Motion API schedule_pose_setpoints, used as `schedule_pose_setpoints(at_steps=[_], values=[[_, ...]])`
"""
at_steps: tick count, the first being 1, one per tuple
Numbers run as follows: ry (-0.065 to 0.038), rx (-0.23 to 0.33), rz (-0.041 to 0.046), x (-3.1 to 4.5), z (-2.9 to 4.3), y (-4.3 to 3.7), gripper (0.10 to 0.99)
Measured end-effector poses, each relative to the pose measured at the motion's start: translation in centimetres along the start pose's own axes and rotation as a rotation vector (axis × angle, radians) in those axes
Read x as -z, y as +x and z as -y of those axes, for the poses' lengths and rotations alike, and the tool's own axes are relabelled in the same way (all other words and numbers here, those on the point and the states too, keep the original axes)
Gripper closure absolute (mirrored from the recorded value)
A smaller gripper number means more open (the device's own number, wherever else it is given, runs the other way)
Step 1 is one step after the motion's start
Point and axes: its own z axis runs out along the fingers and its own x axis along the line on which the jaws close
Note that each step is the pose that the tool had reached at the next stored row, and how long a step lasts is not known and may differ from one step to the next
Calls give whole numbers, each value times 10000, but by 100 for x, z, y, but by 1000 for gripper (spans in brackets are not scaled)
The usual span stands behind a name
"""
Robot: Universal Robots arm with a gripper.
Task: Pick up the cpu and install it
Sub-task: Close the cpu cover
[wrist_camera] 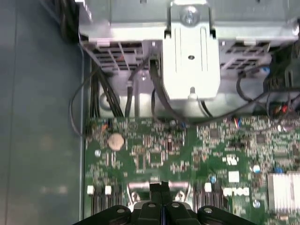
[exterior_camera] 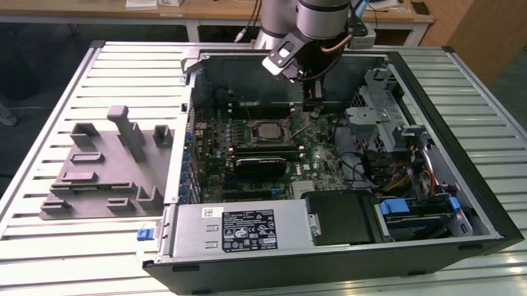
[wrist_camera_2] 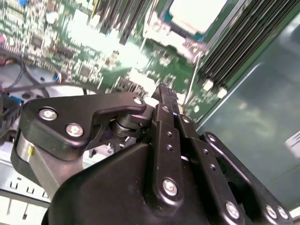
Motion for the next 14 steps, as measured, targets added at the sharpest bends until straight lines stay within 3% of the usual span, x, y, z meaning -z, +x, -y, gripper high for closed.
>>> schedule_pose_setpoints(at_steps=[7, 14], values=[[6, 0, -1, -22, -223, 10, 980], [82, -1, 2, -135, -297, 10, 980]])
